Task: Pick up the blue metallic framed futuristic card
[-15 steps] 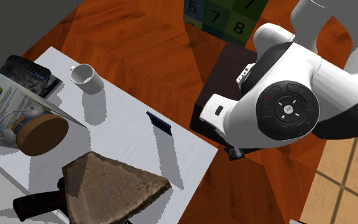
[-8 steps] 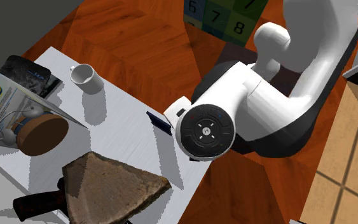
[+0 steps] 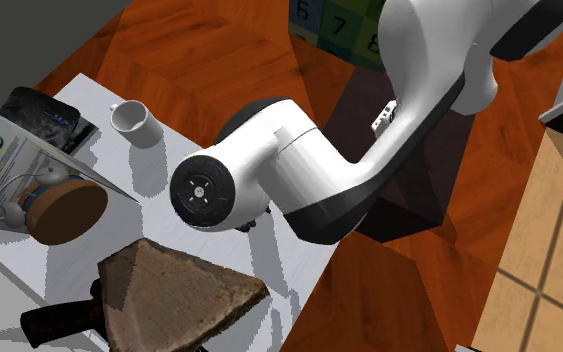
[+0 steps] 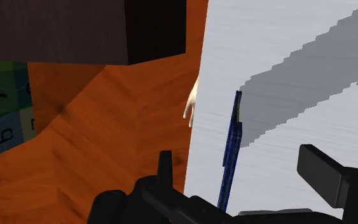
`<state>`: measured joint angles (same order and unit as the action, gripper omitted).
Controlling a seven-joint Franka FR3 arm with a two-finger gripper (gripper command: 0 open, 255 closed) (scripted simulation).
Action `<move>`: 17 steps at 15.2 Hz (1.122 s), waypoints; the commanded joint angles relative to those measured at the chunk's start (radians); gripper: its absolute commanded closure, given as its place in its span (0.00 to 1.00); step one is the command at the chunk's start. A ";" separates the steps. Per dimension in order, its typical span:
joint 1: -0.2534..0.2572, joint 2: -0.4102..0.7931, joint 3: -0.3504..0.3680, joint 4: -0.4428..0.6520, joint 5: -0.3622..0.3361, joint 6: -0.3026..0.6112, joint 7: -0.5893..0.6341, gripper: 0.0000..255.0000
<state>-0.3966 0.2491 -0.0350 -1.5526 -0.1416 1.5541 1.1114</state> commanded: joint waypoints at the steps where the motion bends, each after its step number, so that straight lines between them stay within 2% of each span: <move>1: -0.019 0.051 -0.025 0.059 -0.004 -0.021 0.044 0.00; 3: -0.031 0.078 -0.041 0.091 -0.005 -0.035 0.070 0.00; 10: -0.033 0.086 -0.040 0.001 -0.005 0.062 0.084 0.00; 12: -0.033 0.086 -0.040 0.001 -0.005 0.062 0.084 0.00; 13: -0.033 0.087 -0.040 0.001 -0.005 0.063 0.084 1.00; 17: -0.033 0.088 -0.040 0.002 -0.005 0.062 0.084 1.00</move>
<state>-0.4289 0.3351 -0.0745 -1.5489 -0.1464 1.6175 1.1951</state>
